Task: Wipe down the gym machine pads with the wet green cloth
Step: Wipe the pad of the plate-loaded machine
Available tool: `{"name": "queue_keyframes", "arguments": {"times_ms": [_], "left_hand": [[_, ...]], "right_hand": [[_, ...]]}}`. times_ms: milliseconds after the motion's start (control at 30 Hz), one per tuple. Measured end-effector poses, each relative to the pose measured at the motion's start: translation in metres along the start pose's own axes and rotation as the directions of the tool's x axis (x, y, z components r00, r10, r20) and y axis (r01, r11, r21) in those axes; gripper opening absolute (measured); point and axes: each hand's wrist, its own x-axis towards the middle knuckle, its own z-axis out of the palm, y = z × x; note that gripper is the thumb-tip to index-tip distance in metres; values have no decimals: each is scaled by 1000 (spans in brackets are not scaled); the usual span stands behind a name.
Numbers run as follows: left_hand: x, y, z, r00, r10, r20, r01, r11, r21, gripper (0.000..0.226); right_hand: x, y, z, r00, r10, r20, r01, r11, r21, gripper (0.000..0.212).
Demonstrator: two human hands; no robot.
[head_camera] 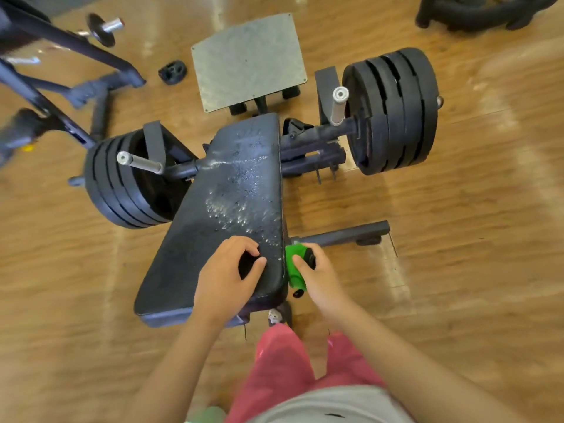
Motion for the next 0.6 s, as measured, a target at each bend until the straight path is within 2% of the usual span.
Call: {"name": "queue_keyframes", "arguments": {"times_ms": [200,400,600], "left_hand": [[-3,3,-1,998,-17,-56,17,1000,-6,12],[-2,3,0,996,8,-93,-6,1000,22,14],[1,1,1,996,42,-76,-37,997,66,17]], "right_hand": [[44,-12,4,992,125,-28,-124,991,58,13],[-1,0,-9,969,197,146,-220,962,159,8],[-7,-2,-9,992,86,95,-87,996,7,9]]}}
